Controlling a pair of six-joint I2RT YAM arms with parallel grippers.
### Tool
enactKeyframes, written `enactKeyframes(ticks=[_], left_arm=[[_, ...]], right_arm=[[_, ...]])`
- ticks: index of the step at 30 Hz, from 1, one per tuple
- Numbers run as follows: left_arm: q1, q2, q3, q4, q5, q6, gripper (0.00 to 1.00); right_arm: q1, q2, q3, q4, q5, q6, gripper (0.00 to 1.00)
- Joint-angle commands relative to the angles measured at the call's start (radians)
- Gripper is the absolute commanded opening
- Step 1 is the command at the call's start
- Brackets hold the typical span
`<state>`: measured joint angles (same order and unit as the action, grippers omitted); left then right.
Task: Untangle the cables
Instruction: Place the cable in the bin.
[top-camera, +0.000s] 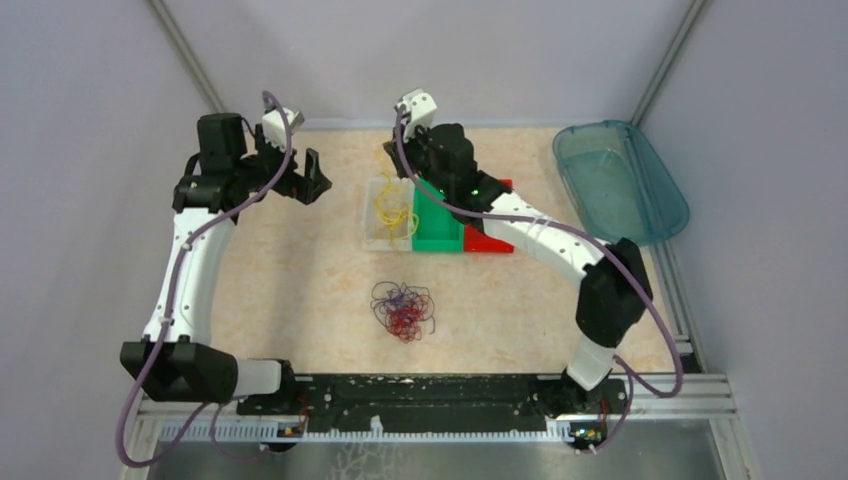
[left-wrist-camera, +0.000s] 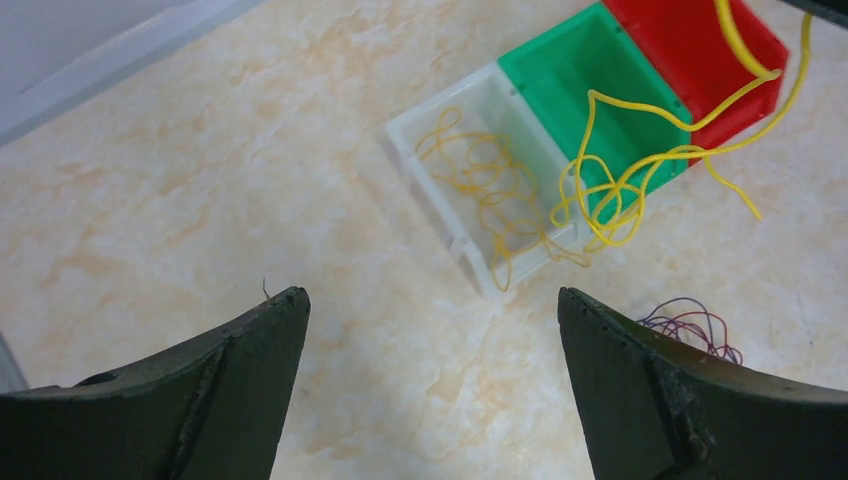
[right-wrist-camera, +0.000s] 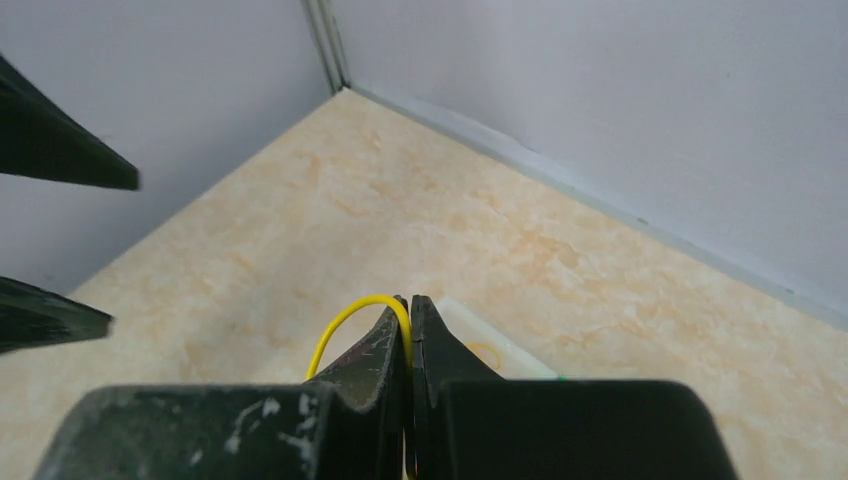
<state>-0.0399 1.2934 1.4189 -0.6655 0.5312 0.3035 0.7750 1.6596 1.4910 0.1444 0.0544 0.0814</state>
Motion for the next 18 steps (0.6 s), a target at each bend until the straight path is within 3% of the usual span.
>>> enactKeyframes(ticks=[1, 10, 18], left_arm=[[0.053, 0.042, 0.101, -0.145, -0.141, 0.012, 0.99], [0.117, 0.043, 0.068, -0.061, -0.056, -0.124, 0.99], [0.124, 0.089, 0.073, -0.057, 0.019, -0.127, 0.99]], right_arm=[[-0.03, 0.095, 0.111, 0.046, 0.028, -0.056, 0.0], [-0.037, 0.198, 0.117, 0.042, 0.053, -0.107, 0.0], [-0.037, 0.255, 0.111, -0.007, 0.045, -0.086, 0.0]])
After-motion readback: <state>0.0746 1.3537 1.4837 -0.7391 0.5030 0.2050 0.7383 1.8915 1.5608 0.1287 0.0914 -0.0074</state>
